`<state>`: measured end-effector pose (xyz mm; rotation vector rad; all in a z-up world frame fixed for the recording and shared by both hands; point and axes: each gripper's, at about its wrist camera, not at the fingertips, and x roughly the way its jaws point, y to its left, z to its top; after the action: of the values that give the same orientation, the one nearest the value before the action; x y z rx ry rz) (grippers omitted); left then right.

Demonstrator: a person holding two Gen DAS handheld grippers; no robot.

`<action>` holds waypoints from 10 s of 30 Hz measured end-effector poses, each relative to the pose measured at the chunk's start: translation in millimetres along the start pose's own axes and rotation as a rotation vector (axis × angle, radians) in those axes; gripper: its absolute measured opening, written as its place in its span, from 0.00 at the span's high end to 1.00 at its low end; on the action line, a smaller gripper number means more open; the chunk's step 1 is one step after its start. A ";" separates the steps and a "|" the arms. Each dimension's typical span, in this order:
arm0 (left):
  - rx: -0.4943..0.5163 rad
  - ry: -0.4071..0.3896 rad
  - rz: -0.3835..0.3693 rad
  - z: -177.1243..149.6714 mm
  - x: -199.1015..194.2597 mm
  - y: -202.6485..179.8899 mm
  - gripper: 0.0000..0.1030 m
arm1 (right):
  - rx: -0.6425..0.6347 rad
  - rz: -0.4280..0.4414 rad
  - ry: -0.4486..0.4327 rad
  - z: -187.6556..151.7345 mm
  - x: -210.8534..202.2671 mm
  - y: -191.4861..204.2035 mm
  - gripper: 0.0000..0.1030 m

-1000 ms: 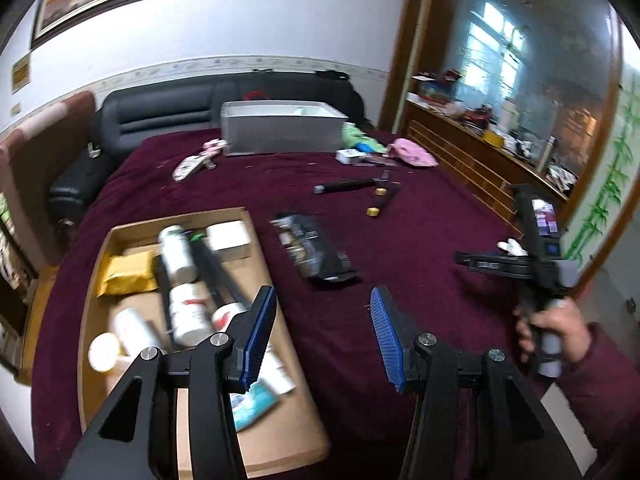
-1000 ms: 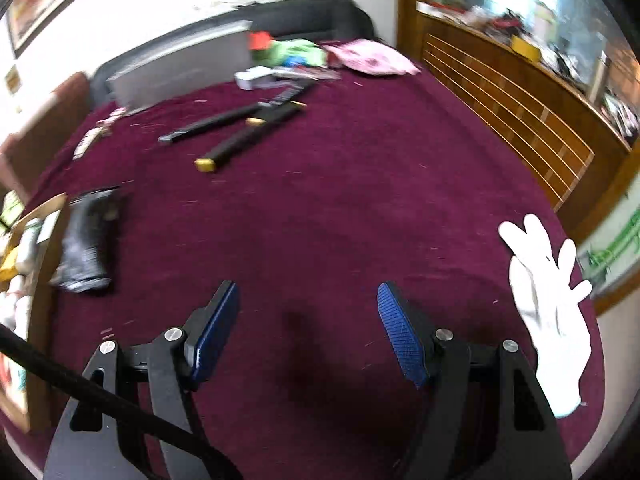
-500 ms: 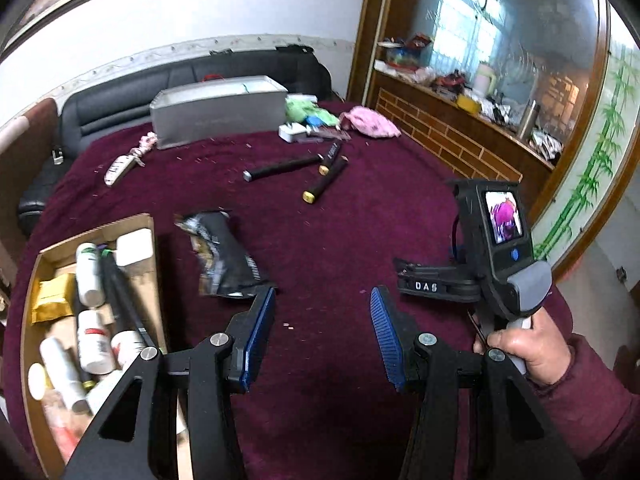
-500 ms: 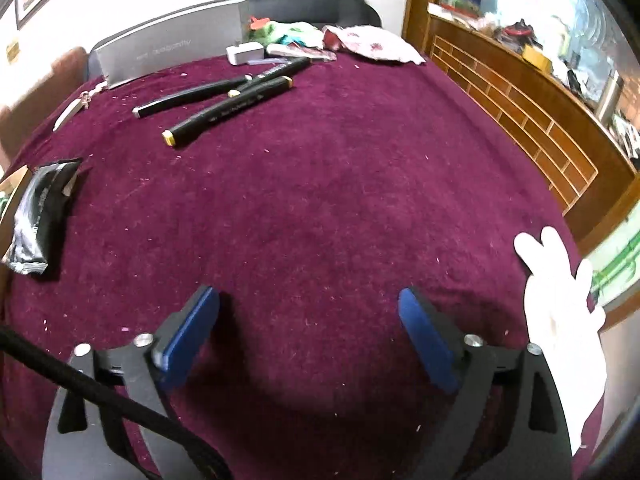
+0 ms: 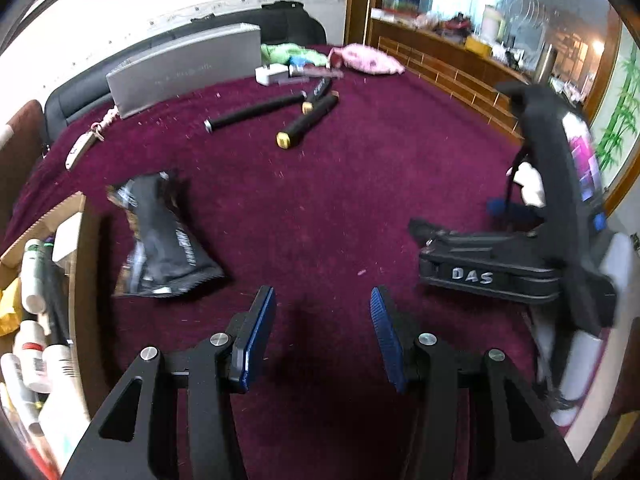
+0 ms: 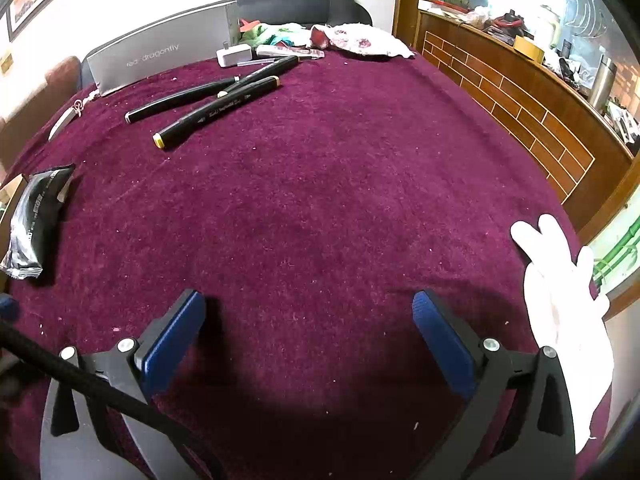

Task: Organize objects

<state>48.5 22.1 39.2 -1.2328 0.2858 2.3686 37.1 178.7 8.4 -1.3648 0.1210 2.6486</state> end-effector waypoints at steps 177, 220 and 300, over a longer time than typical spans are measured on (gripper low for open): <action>-0.155 -0.059 0.035 13.6 -22.9 89.9 0.65 | -0.321 0.182 0.133 71.4 36.3 125.6 0.88; -0.245 -0.226 0.286 -61.3 -126.2 145.8 0.64 | -0.238 0.526 0.034 18.1 -104.5 185.4 0.88; -0.403 -0.308 0.413 -98.1 -146.5 211.6 0.39 | -0.162 0.749 0.152 -12.7 -85.9 294.0 0.60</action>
<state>90.4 -243.9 96.7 -1.0185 -0.0499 3.0410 44.0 -121.4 70.7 -1.8643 0.5444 3.1810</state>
